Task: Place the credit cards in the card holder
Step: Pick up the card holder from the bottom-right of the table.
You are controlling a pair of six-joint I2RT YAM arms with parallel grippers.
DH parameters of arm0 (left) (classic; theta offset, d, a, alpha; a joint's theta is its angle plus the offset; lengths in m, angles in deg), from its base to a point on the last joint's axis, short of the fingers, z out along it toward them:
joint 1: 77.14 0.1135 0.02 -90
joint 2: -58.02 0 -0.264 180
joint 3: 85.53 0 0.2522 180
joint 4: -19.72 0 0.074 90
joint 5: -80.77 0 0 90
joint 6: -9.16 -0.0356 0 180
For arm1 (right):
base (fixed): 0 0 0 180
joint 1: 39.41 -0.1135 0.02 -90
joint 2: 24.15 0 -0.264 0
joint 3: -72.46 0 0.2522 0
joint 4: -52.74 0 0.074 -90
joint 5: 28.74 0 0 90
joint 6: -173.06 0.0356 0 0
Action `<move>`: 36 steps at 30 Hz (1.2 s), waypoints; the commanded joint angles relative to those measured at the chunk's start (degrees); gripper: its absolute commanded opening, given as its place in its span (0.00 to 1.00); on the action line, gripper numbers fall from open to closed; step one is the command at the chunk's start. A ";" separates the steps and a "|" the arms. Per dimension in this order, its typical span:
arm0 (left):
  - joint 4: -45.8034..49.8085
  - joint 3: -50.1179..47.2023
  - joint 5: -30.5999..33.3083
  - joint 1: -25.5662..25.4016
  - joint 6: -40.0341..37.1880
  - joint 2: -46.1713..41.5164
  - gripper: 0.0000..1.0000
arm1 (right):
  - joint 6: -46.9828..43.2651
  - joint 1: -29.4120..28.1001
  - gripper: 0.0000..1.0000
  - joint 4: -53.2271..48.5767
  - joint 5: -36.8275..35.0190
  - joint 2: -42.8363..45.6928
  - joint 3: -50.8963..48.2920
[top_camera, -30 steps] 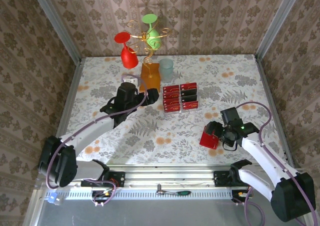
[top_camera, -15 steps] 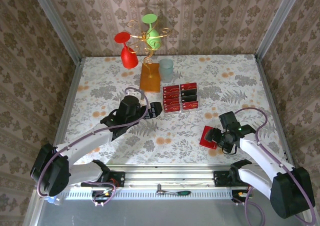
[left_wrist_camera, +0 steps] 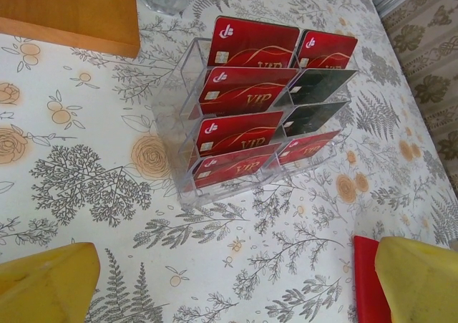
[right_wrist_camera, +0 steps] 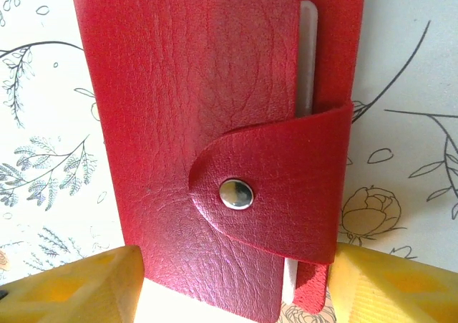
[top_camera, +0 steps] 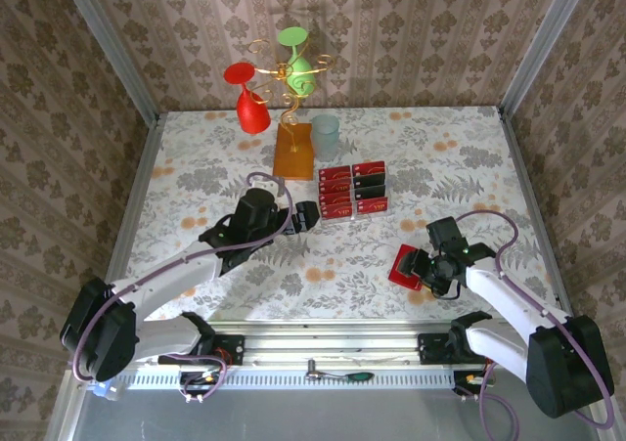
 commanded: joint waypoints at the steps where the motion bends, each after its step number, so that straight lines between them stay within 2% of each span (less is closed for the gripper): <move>1: -1.15 -0.11 0.66 -0.53 0.51 0.37 1.00 | 0.84 0.19 0.69 0.92 1.70 -0.43 -1.27; 8: -1.07 0.28 0.60 -0.73 0.32 0.83 1.00 | 1.72 0.16 0.70 1.08 2.14 0.67 -3.08; 11: -1.14 0.41 0.60 -0.87 0.22 1.11 1.00 | 2.21 0.20 0.65 1.86 2.56 1.34 -3.74; 18: -1.10 0.50 0.67 -1.22 0.19 1.45 1.00 | 2.93 0.31 0.36 4.85 3.39 1.78 -4.44; 22: -1.00 0.41 0.86 -1.31 0.13 1.45 1.00 | 3.75 0.40 0.05 6.17 4.17 2.77 -5.17; 23: -0.98 0.33 0.80 -1.27 0.15 1.41 1.00 | 3.93 0.60 0.00 6.26 4.32 3.12 -5.30; 31: -1.15 -0.11 1.12 -1.35 0.16 1.19 1.00 | 3.41 1.37 0.00 5.94 7.12 7.00 -4.36; 36: -0.25 -0.29 1.77 -1.34 0.81 0.67 1.00 | 3.02 1.45 0.00 7.96 13.42 7.78 -1.50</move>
